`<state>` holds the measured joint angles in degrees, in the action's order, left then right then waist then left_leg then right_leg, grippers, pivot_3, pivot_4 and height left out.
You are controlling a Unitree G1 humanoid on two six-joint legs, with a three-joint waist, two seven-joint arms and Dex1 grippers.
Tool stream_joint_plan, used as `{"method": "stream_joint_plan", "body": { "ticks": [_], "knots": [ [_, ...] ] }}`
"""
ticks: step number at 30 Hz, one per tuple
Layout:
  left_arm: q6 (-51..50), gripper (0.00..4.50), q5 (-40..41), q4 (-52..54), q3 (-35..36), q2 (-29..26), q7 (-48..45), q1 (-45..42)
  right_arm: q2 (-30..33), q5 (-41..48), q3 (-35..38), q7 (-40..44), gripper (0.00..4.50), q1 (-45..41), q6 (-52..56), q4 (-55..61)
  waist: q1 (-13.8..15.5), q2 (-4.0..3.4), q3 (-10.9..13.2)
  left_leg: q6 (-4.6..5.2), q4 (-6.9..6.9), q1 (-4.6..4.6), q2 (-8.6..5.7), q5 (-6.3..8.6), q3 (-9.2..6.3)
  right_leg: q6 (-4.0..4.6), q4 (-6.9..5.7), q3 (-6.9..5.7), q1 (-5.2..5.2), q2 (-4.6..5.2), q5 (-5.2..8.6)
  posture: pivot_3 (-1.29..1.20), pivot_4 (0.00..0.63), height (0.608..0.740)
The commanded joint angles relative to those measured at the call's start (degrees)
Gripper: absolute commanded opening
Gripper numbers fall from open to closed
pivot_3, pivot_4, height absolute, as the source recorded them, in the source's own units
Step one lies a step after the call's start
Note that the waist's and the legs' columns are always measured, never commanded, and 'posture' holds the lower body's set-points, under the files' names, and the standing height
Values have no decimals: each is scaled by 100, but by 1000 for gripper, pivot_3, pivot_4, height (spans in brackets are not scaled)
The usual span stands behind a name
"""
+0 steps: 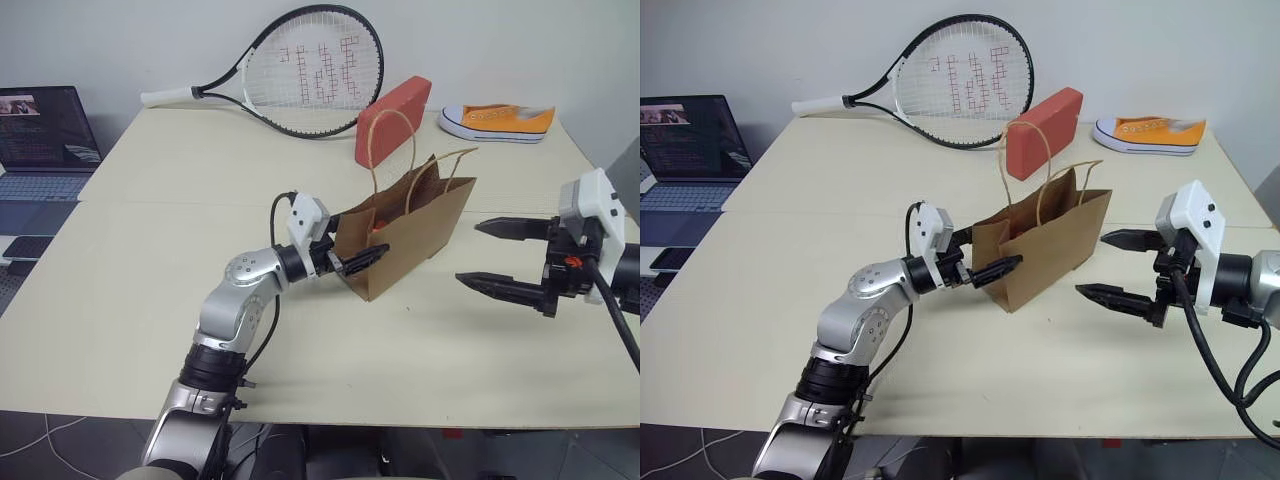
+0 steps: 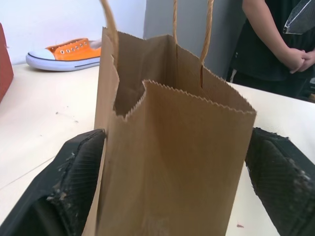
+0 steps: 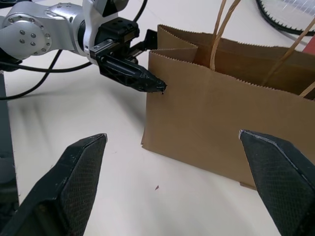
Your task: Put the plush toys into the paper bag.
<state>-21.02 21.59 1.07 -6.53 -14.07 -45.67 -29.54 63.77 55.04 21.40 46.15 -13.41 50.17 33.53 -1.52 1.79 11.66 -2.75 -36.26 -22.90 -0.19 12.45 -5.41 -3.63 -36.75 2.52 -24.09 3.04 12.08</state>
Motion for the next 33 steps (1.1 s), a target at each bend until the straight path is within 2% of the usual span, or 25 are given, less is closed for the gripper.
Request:
{"method": "stream_joint_plan", "body": {
  "ticks": [1,12,19,22,27,33],
  "knots": [
    [156,3332,50,-6,56,59,-19,-93,-133,-149,195,51,4500,15,-347,146,1,1,-1,0,0,0,0,0,-1,-2,0,0,0,0,-1,0,150,740],
    [168,6,116,-179,91,64,-210,-187,-396,-258,129,103,4500,103,-790,489,0,1,-1,0,-3,0,-1,0,-2,-20,0,0,2,0,-12,0,150,740],
    [166,6,310,-452,210,-46,-572,-381,-620,-531,-11,-26,4500,280,-989,723,0,0,-1,0,-3,-1,-1,0,-2,-20,1,-1,2,0,-11,0,150,740],
    [-4,6,584,-682,357,-115,-910,-600,-602,-429,208,46,4500,501,-954,832,1,1,0,0,-3,0,-2,0,-4,-20,-2,-2,1,0,-12,0,150,740],
    [-431,6,1005,-1281,320,-448,-2091,-1273,-366,804,1391,340,4500,985,-455,1053,4,1,0,0,-4,-4,-4,0,-5,-20,-1,-2,2,1,-12,0,150,740],
    [-110,6,577,-2336,-200,-769,-3536,-1955,-216,1528,2814,532,4500,2007,8,1541,9,2,-1,0,-4,-2,-3,0,-7,7,-1,-5,5,0,4,0,150,740]
  ]
}}
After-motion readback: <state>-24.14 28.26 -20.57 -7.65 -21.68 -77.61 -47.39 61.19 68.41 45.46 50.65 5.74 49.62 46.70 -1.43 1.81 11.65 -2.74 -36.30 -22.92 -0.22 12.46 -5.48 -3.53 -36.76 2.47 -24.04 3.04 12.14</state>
